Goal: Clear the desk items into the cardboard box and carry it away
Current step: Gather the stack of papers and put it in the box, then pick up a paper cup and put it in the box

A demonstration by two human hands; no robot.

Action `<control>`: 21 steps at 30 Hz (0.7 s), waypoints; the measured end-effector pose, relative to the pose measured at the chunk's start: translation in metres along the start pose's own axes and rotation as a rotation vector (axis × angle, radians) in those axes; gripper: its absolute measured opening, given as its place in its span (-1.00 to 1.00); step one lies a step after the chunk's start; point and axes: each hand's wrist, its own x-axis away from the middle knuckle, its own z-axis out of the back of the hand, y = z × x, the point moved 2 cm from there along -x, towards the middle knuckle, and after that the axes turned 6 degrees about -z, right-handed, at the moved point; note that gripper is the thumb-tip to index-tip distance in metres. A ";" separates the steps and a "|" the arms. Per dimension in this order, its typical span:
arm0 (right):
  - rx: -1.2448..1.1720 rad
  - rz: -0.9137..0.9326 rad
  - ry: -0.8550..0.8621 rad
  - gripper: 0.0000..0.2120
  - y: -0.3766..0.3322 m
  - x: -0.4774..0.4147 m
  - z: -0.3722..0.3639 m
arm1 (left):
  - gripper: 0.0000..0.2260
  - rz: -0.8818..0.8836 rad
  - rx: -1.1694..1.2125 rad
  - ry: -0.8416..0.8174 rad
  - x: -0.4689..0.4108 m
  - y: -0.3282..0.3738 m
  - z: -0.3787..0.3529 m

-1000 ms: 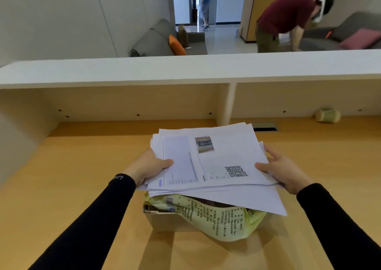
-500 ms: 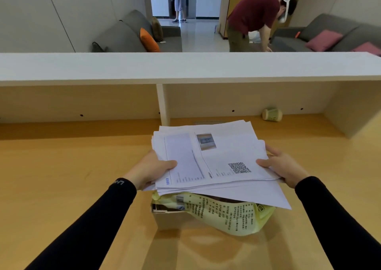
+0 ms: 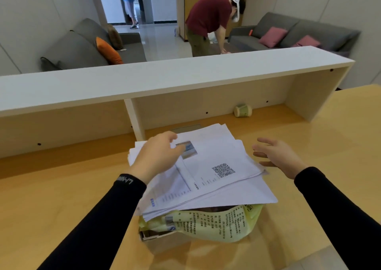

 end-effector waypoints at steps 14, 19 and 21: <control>-0.127 0.057 0.032 -0.56 0.000 -0.054 0.074 | -0.62 -0.223 0.066 -0.254 -0.088 0.132 -0.066; -0.102 0.043 -0.036 -0.57 0.012 -0.119 0.119 | -0.64 -0.130 0.065 -0.236 -0.140 0.175 -0.112; -0.105 0.031 -0.072 -0.58 0.015 -0.149 0.136 | -0.68 -0.067 0.080 -0.238 -0.162 0.192 -0.132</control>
